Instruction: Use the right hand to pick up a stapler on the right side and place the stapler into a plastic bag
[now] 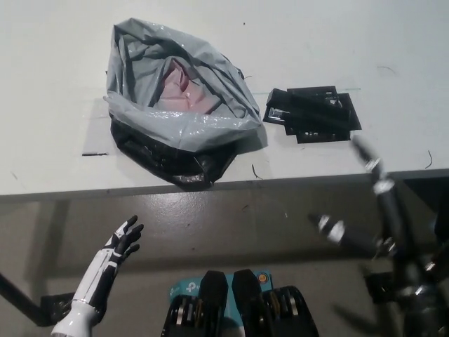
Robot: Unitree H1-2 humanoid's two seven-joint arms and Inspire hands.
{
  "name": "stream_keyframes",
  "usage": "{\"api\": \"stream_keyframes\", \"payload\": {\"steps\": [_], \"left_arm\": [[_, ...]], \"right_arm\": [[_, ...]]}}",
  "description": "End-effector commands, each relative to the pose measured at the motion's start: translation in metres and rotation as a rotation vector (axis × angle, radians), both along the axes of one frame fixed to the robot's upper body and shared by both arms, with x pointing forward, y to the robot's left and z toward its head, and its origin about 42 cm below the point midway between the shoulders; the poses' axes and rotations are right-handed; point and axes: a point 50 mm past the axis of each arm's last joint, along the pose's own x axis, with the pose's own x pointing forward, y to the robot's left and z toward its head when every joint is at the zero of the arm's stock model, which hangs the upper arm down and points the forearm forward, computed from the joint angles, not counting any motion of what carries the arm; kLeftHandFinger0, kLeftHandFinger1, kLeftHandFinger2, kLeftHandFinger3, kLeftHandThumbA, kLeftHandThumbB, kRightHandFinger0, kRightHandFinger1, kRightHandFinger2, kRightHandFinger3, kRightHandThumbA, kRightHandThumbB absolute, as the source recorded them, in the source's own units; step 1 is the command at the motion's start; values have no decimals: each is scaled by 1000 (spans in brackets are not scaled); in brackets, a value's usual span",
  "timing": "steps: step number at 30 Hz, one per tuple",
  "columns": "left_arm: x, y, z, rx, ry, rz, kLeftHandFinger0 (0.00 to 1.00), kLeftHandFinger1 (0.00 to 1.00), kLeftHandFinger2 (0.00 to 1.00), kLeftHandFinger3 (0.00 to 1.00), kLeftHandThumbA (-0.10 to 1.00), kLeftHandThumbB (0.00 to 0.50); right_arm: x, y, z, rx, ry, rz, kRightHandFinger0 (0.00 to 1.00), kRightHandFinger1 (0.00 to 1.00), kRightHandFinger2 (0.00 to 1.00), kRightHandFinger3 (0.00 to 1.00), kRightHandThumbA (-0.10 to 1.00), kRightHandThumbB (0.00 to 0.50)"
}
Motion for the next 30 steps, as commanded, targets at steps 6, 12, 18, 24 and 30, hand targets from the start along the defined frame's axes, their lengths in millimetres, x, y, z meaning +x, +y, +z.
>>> {"api": "stream_keyframes", "payload": {"steps": [6, 12, 18, 24, 30], "left_arm": [[5, 3, 15, 7, -87, -30, 1000, 1000, 1000, 1000, 1000, 255], [4, 2, 15, 6, -79, -26, 1000, 1000, 1000, 1000, 1000, 265], [5, 1, 16, 3, -87, -28, 1000, 1000, 1000, 1000, 1000, 266], [5, 1, 17, 10, -79, -30, 1000, 1000, 1000, 1000, 1000, 266], [5, 1, 17, 13, -81, -34, 1000, 1000, 1000, 1000, 1000, 269]], "right_arm": [[95, -21, 188, -212, -27, 113, 1000, 1000, 1000, 1000, 1000, 365], [165, 3, 203, -421, 191, 131, 1000, 1000, 1000, 1000, 981, 383], [218, 28, 190, -516, 345, 136, 1000, 1000, 1000, 1000, 926, 388], [242, 44, 164, -595, 459, 101, 1000, 1000, 1000, 1000, 924, 410], [253, 52, 132, -668, 555, 60, 1000, 1000, 1000, 1000, 982, 443]]}}
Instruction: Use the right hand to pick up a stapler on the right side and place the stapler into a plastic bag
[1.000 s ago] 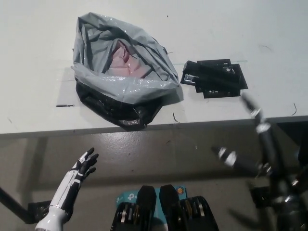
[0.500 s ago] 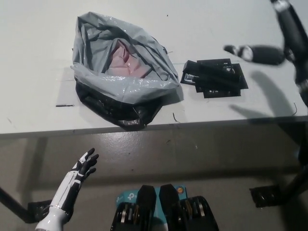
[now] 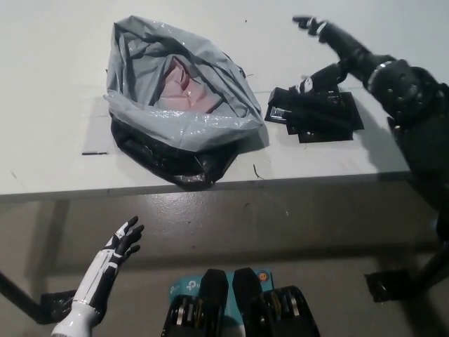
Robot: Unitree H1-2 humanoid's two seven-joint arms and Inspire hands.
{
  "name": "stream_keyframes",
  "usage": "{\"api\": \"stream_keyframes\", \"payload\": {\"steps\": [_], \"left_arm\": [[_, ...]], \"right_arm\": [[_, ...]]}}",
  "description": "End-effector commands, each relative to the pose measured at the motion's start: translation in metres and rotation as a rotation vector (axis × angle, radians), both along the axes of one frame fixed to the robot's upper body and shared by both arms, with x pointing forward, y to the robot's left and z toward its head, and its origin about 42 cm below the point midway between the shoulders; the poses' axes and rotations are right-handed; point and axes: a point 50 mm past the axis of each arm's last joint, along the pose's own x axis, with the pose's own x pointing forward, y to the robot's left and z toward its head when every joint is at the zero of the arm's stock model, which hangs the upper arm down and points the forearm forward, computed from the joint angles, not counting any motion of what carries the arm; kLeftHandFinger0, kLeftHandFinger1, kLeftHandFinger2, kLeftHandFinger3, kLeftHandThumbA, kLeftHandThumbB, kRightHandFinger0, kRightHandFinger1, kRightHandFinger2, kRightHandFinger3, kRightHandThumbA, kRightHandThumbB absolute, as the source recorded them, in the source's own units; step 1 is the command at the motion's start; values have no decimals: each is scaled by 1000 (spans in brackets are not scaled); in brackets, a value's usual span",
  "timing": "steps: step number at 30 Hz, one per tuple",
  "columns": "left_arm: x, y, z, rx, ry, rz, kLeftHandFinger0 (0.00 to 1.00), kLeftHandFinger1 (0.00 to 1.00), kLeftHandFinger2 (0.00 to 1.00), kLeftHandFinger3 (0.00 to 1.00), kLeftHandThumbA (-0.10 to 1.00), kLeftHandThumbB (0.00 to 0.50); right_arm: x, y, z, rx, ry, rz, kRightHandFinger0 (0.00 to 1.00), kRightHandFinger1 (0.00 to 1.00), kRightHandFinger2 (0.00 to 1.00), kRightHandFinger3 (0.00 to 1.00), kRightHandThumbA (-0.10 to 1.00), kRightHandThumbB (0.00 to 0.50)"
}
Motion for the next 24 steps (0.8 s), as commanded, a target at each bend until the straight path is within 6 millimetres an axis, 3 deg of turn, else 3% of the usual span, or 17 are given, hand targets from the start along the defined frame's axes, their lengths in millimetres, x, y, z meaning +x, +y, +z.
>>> {"api": "stream_keyframes", "payload": {"steps": [1, 10, 15, 16, 17, 22, 23, 24], "left_arm": [[4, 1, 16, 12, -80, -32, 1000, 1000, 1000, 1000, 1000, 265], [2, 2, 15, 15, -81, -29, 1000, 1000, 1000, 1000, 1000, 258], [-2, 2, 13, 11, -69, -24, 1000, 1000, 1000, 1000, 1000, 268], [-2, 2, 13, 11, -69, -25, 1000, 1000, 1000, 1000, 1000, 266], [-2, 1, 13, 10, -72, -25, 1000, 1000, 1000, 1000, 1000, 260], [-2, 1, 14, 1, -72, -26, 1000, 1000, 1000, 1000, 1000, 272], [-1, 1, 14, 11, -76, -30, 1000, 1000, 1000, 1000, 1000, 270], [-1, 2, 14, 15, -75, -31, 1000, 1000, 1000, 1000, 1000, 276]], "right_arm": [[11, 15, 25, -69, -25, 25, 1000, 1000, 1000, 1000, 974, 438], [12, 5, -21, -110, 82, -36, 1000, 1000, 1000, 1000, 989, 421], [10, -14, -41, -133, 132, -87, 1000, 1000, 1000, 1000, 1000, 423], [9, -21, -46, -127, 136, -92, 1000, 1000, 1000, 1000, 1000, 372], [8, -27, -49, -124, 149, -106, 1000, 1000, 1000, 1000, 1000, 407], [7, -43, -57, -79, 137, -174, 1000, 1000, 1000, 1000, 934, 388], [8, -43, -55, -80, 112, -181, 824, 879, 1000, 1000, 916, 335], [8, -43, -53, -83, 92, -186, 693, 745, 846, 1000, 898, 325]]}}
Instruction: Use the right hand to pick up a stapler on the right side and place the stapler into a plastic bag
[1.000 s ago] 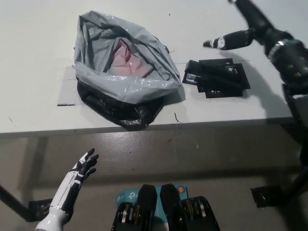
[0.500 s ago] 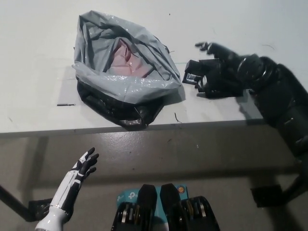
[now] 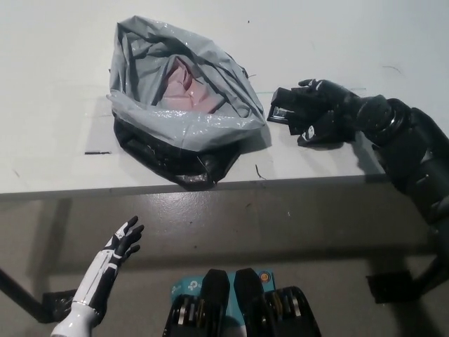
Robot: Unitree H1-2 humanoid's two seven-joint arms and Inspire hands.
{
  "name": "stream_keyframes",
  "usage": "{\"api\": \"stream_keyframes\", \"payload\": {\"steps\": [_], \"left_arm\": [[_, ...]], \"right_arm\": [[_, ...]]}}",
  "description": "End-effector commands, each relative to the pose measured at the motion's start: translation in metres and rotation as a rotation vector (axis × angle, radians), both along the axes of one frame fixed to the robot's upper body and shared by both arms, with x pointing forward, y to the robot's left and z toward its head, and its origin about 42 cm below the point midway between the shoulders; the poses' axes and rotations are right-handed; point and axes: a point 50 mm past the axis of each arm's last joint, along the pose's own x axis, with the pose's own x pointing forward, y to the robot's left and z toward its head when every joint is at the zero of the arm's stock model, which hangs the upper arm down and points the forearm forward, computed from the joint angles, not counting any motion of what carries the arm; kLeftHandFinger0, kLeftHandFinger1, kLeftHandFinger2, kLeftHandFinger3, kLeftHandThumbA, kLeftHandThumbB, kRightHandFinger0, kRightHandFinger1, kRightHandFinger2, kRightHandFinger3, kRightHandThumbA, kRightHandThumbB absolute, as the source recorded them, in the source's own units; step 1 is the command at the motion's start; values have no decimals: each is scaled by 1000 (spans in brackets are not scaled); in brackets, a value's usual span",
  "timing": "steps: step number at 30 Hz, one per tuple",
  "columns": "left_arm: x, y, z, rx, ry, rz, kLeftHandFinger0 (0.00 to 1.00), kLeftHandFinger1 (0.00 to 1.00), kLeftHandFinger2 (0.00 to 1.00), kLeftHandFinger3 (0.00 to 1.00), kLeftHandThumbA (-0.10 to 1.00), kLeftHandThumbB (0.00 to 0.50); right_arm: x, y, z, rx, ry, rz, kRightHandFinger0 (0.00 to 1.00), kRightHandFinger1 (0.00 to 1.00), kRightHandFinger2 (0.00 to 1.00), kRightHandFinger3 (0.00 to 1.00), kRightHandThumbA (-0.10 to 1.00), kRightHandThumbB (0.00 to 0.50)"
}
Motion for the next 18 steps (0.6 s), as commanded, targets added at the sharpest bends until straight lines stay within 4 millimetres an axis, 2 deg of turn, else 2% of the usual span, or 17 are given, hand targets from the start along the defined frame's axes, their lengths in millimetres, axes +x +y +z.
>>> {"api": "stream_keyframes", "payload": {"steps": [1, 2, 3, 4, 5, 6, 7, 9, 10, 11, 13, 15, 18], "left_arm": [[2, 2, 14, 18, -70, -29, 1000, 1000, 1000, 1000, 1000, 278], [2, 2, 13, 17, -69, -28, 1000, 1000, 1000, 1000, 1000, 280], [2, 2, 12, 14, -66, -27, 1000, 1000, 1000, 1000, 1000, 280], [2, 2, 12, 14, -66, -27, 1000, 1000, 1000, 1000, 1000, 281], [2, 2, 12, 17, -66, -27, 1000, 1000, 1000, 1000, 1000, 281], [2, 1, 12, 19, -67, -26, 1000, 1000, 1000, 1000, 1000, 278], [2, 1, 12, 19, -67, -26, 1000, 1000, 1000, 1000, 1000, 277], [2, 1, 12, 16, -65, -26, 1000, 1000, 1000, 1000, 1000, 277], [2, 1, 13, 16, -68, -27, 1000, 1000, 1000, 1000, 1000, 275], [2, 1, 13, 17, -69, -27, 1000, 1000, 1000, 1000, 1000, 274], [4, 0, 14, 16, -75, -31, 1000, 1000, 1000, 1000, 1000, 267], [4, 0, 15, 13, -72, -32, 1000, 1000, 1000, 1000, 1000, 264], [6, 1, 15, 12, -72, -35, 1000, 1000, 1000, 1000, 1000, 266]], "right_arm": [[7, -23, 18, -17, -118, -69, 604, 680, 725, 745, 878, 297], [7, -22, 20, -23, -150, -76, 418, 505, 485, 450, 842, 280], [8, -22, 22, -8, -196, -99, 99, 288, 451, 389, 735, 270], [8, -22, 22, 2, -213, -103, 62, 288, 504, 402, 652, 236], [8, -21, 24, 15, -240, -108, 45, 411, 646, 482, 589, 208], [8, -20, 25, 24, -264, -112, 60, 449, 669, 493, 560, 179], [8, -20, 26, 28, -269, -112, 70, 450, 658, 483, 542, 177], [8, -20, 26, 40, -279, -114, 80, 438, 634, 472, 521, 157], [8, -20, 27, 47, -289, -114, 57, 377, 564, 434, 530, 161], [8, -20, 27, 48, -291, -115, 49, 362, 551, 431, 530, 160], [9, -22, 28, 55, -298, -123, 11, 315, 509, 422, 585, 202], [9, -23, 28, 65, -299, -131, 0, 275, 478, 413, 583, 224], [9, -24, 30, 79, -307, -141, 0, 225, 438, 397, 579, 228]]}}
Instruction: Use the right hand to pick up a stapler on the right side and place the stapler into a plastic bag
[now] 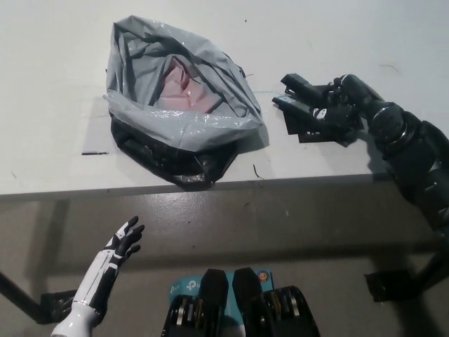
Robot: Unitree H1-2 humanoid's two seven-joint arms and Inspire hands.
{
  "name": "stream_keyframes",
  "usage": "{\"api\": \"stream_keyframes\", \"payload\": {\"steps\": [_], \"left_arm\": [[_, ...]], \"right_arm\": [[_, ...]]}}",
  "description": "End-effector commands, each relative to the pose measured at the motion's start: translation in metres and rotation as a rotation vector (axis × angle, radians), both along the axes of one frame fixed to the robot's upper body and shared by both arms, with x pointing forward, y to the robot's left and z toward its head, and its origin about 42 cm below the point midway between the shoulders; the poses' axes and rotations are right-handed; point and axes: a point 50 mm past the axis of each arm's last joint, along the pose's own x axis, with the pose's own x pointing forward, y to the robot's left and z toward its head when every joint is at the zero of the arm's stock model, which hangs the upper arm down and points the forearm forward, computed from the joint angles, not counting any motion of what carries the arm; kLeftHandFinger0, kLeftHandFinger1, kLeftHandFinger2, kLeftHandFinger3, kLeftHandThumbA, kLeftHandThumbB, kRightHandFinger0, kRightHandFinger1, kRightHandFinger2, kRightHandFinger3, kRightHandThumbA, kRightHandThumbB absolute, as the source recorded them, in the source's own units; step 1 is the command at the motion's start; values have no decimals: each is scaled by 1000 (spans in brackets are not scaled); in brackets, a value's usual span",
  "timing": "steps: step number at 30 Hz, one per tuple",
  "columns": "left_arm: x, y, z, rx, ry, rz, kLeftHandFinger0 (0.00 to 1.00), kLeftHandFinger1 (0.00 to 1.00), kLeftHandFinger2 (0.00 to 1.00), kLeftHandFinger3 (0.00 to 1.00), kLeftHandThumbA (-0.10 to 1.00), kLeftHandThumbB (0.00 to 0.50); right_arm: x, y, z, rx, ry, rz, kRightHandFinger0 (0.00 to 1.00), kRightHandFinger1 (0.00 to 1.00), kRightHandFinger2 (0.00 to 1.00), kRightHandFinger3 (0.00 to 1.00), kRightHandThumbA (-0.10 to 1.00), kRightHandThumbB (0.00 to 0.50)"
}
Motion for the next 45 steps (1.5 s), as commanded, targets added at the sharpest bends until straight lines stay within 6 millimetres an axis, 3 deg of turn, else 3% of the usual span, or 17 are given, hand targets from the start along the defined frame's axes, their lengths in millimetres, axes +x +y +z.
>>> {"api": "stream_keyframes", "payload": {"steps": [1, 5, 11, 15, 18, 22, 24, 25, 28, 29, 30, 32, 33, 37, 40, 44, 45], "left_arm": [[5, 1, 15, 9, -69, -32, 1000, 1000, 1000, 1000, 1000, 273], [6, 2, 15, 7, -66, -35, 1000, 1000, 1000, 1000, 1000, 273], [6, 3, 14, 19, -73, -33, 1000, 1000, 1000, 1000, 1000, 265], [6, 2, 13, 17, -73, -31, 1000, 1000, 1000, 1000, 1000, 268], [4, 2, 13, 17, -69, -32, 1000, 1000, 1000, 1000, 1000, 273], [4, 2, 12, 14, -74, -32, 1000, 1000, 1000, 1000, 1000, 273], [3, 3, 12, 12, -69, -32, 1000, 1000, 1000, 1000, 1000, 284], [3, 3, 11, 12, -68, -31, 1000, 1000, 1000, 1000, 1000, 291], [-2, 4, 10, 8, -65, -27, 1000, 1000, 1000, 1000, 1000, 297], [-2, 4, 10, 9, -64, -27, 1000, 1000, 1000, 1000, 1000, 298], [-2, 3, 11, 5, -68, -27, 1000, 1000, 1000, 1000, 1000, 298], [-3, 3, 11, -1, -69, -32, 1000, 1000, 1000, 1000, 1000, 300], [-1, 3, 11, 5, -71, -31, 1000, 1000, 1000, 1000, 1000, 305], [-5, 3, 9, 5, -60, -23, 1000, 1000, 1000, 1000, 1000, 310], [-5, 2, 10, 4, -64, -25, 1000, 1000, 1000, 1000, 1000, 317], [-9, 0, 9, 8, -61, -28, 1000, 1000, 1000, 1000, 1000, 310], [-8, 0, 10, 7, -63, -27, 1000, 1000, 1000, 1000, 1000, 319]], "right_arm": [[11, -6, 38, 43, -146, -28, 0, 203, 421, 387, 572, 235], [12, -9, 41, 147, -152, -53, 0, 138, 359, 340, 527, 248], [21, -2, 73, 464, -141, -103, 56, 418, 662, 491, 496, 249], [28, 18, 117, 740, -173, -62, 0, 332, 626, 569, 429, 274], [29, 33, 144, 781, -227, 6, 0, 247, 544, 389, 419, 256], [27, 58, 179, 779, -277, 103, 1, 266, 543, 357, 385, 252], [24, 76, 195, 788, -289, 159, 0, 295, 572, 390, 382, 253], [22, 85, 200, 770, -296, 175, 0, 293, 570, 556, 411, 269], [15, 118, 211, 698, -287, 208, 2, 310, 610, 318, 426, 268], [15, 122, 212, 690, -283, 210, 3, 310, 610, 311, 433, 269], [13, 131, 212, 661, -289, 232, 0, 263, 576, 648, 440, 283], [10, 148, 209, 621, -284, 266, 0, 285, 583, 128, 455, 270], [10, 154, 209, 608, -279, 272, 0, 303, 582, 78, 479, 290], [4, 184, 199, 462, -259, 298, 0, 340, 603, 362, 580, 302], [0, 199, 183, 418, -266, 311, 0, 269, 499, 237, 553, 340], [-5, 213, 157, 306, -256, 315, 49, 359, 586, 379, 540, 327], [-6, 216, 154, 252, -265, 323, 59, 341, 542, 286, 501, 306]]}}
